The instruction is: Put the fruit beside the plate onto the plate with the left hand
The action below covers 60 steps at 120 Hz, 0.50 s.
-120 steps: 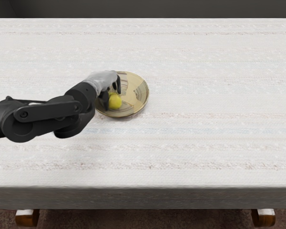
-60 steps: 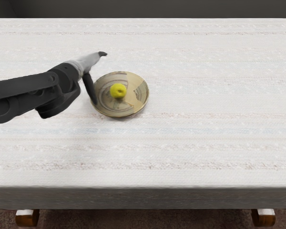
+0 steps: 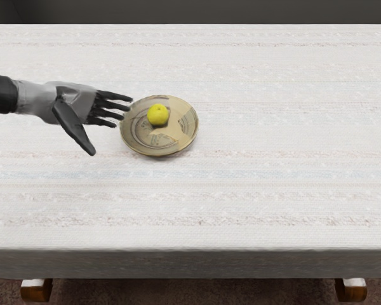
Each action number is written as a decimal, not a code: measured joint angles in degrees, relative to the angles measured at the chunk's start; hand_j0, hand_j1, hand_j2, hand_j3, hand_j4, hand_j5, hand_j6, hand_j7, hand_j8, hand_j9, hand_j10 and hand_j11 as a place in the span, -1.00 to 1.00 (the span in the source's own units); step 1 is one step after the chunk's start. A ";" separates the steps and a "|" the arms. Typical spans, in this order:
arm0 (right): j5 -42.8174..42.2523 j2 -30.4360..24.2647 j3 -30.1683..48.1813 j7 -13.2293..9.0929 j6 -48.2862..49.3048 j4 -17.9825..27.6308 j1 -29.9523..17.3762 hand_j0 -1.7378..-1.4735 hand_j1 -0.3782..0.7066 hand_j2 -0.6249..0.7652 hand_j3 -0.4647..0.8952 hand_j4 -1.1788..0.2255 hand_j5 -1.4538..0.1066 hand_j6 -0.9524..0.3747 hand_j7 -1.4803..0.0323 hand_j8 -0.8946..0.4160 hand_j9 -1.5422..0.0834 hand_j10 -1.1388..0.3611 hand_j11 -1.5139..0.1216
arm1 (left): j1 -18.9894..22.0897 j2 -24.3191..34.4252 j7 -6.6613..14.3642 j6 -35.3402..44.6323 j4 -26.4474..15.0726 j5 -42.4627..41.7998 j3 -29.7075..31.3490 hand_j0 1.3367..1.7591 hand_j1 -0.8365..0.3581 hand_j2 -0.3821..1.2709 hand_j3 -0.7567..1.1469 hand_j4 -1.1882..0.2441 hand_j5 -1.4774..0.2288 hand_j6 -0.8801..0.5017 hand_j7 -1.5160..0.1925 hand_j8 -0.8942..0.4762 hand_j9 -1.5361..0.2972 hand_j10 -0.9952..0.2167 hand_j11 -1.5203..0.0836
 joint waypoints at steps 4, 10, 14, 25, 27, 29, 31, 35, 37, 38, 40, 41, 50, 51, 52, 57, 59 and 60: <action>-0.01 0.00 0.00 0.00 0.00 0.00 0.00 -0.40 -0.92 -0.10 -0.32 0.66 0.84 0.42 0.94 0.35 0.88 0.50 0.83 | 0.51 1.38 0.00 -0.92 0.05 -2.56 -0.76 0.52 0.98 -0.53 -0.20 0.65 0.72 0.27 0.77 0.30 0.67 0.63 0.89; 0.00 0.00 0.00 0.00 0.00 0.00 0.00 -0.40 -0.92 -0.10 -0.32 0.66 0.84 0.42 0.94 0.35 0.88 0.50 0.83 | 0.61 3.26 0.00 -1.84 0.18 -5.42 -1.56 0.52 0.98 -0.53 -0.20 0.65 0.73 0.27 0.77 0.30 0.67 0.63 0.89; -0.01 0.00 0.00 0.00 0.00 0.00 0.00 -0.40 -0.92 -0.10 -0.32 0.66 0.84 0.42 0.94 0.35 0.88 0.50 0.83 | 1.12 4.35 0.00 -2.25 0.36 -7.34 -1.92 0.52 0.98 -0.53 -0.20 0.65 0.73 0.27 0.77 0.30 0.67 0.64 0.89; -0.02 0.00 0.00 0.00 0.00 0.01 0.00 -0.40 -0.92 -0.10 -0.32 0.66 0.84 0.42 0.93 0.35 0.88 0.50 0.83 | 3.57 7.92 0.00 -2.89 0.75 -11.68 -2.47 0.52 0.98 -0.54 -0.20 0.66 0.73 0.27 0.77 0.30 0.67 0.64 0.89; -0.01 0.00 0.00 0.00 0.00 0.01 0.00 -0.40 -0.92 -0.10 -0.32 0.66 0.84 0.42 0.93 0.35 0.88 0.50 0.83 | 3.86 8.08 0.00 -2.97 0.81 -12.30 -2.52 0.52 0.98 -0.54 -0.20 0.66 0.73 0.27 0.77 0.30 0.67 0.64 0.89; -0.01 0.00 0.00 0.00 0.00 0.01 0.00 -0.40 -0.92 -0.10 -0.32 0.66 0.84 0.42 0.93 0.35 0.88 0.50 0.83 | 4.00 8.15 0.00 -3.03 0.89 -12.85 -2.57 0.52 0.98 -0.54 -0.20 0.66 0.73 0.27 0.77 0.30 0.67 0.64 0.89; -0.01 0.00 0.00 0.00 0.00 0.01 0.00 -0.40 -0.92 -0.10 -0.32 0.66 0.84 0.42 0.93 0.35 0.88 0.50 0.83 | 4.72 8.17 0.00 -3.06 0.97 -13.39 -2.62 0.52 0.98 -0.54 -0.20 0.66 0.73 0.27 0.77 0.30 0.67 0.64 0.89; -0.01 0.00 0.00 0.00 0.00 0.01 0.00 -0.40 -0.92 -0.10 -0.32 0.66 0.84 0.42 0.93 0.35 0.88 0.50 0.83 | 5.57 8.30 0.00 -3.15 1.11 -14.42 -2.68 0.52 0.98 -0.54 -0.20 0.66 0.73 0.27 0.77 0.30 0.67 0.64 0.89; -0.01 0.00 0.00 0.00 0.00 0.01 0.00 -0.40 -0.92 -0.10 -0.32 0.66 0.84 0.42 0.93 0.35 0.88 0.50 0.83 | 5.71 8.52 0.00 -3.19 1.17 -14.89 -2.71 0.52 0.98 -0.54 -0.20 0.66 0.73 0.27 0.77 0.30 0.67 0.64 0.89; -0.01 0.00 0.00 0.00 0.00 0.01 0.00 -0.40 -0.92 -0.10 -0.32 0.66 0.84 0.42 0.93 0.35 0.88 0.50 0.83 | 5.73 8.60 0.00 -3.20 1.20 -15.10 -2.73 0.52 0.98 -0.54 -0.20 0.66 0.73 0.27 0.77 0.30 0.67 0.64 0.89; -0.01 0.00 0.00 0.00 0.00 0.01 0.00 -0.40 -0.92 -0.10 -0.32 0.66 0.84 0.42 0.93 0.35 0.88 0.50 0.83 | 5.75 8.74 0.00 -3.23 1.24 -15.49 -2.76 0.52 0.98 -0.54 -0.20 0.66 0.73 0.27 0.77 0.30 0.67 0.64 0.89; -0.01 0.00 0.00 0.00 0.00 0.01 0.00 -0.40 -0.92 -0.10 -0.32 0.66 0.84 0.42 0.93 0.35 0.88 0.50 0.83 | 5.76 8.80 0.00 -3.24 1.26 -15.68 -2.78 0.52 0.98 -0.54 -0.20 0.66 0.73 0.27 0.77 0.30 0.67 0.64 0.89; 0.00 0.00 0.00 0.00 0.00 -0.01 0.00 -0.40 -0.92 -0.10 -0.32 0.66 0.84 0.42 0.94 0.35 0.88 0.50 0.83 | 5.93 8.88 0.00 -3.30 1.39 -16.92 -2.87 0.52 0.98 -0.54 -0.20 0.66 0.73 0.27 0.77 0.31 0.67 0.64 0.89; 0.00 0.00 0.00 0.00 0.00 -0.02 0.00 -0.40 -0.92 -0.10 -0.32 0.66 0.84 0.42 0.94 0.35 0.88 0.50 0.83 | 5.94 8.88 0.00 -3.31 1.40 -17.04 -2.88 0.52 0.98 -0.54 -0.20 0.66 0.73 0.27 0.77 0.31 0.67 0.64 0.89; 0.00 0.00 0.00 0.00 0.00 -0.02 0.00 -0.40 -0.92 -0.10 -0.32 0.66 0.84 0.42 0.93 0.35 0.88 0.50 0.83 | 5.94 8.88 0.00 -3.31 1.41 -17.16 -2.88 0.52 0.98 -0.54 -0.20 0.66 0.73 0.27 0.77 0.31 0.67 0.64 0.89; 0.02 0.00 0.00 0.00 0.00 -0.02 0.00 -0.40 -0.92 -0.10 -0.32 0.66 0.84 0.42 0.93 0.35 0.88 0.50 0.83 | 5.98 8.96 0.00 -3.33 1.44 -17.67 -2.91 0.52 0.98 -0.54 -0.20 0.66 0.73 0.27 0.77 0.31 0.68 0.64 0.89; 0.01 0.00 0.00 0.00 0.00 -0.03 0.00 -0.40 -0.92 -0.10 -0.32 0.66 0.84 0.42 0.94 0.35 0.88 0.50 0.83 | 6.01 8.97 0.00 -3.33 1.45 -17.82 -2.90 0.52 0.98 -0.54 -0.20 0.66 0.73 0.27 0.77 0.31 0.68 0.64 0.90; 0.02 0.00 0.00 0.00 0.00 -0.03 0.00 -0.40 -0.92 -0.10 -0.32 0.66 0.84 0.42 0.93 0.35 0.88 0.50 0.83 | 6.02 8.97 0.00 -3.34 1.45 -17.89 -2.90 0.52 0.98 -0.54 -0.20 0.66 0.73 0.27 0.77 0.31 0.68 0.64 0.90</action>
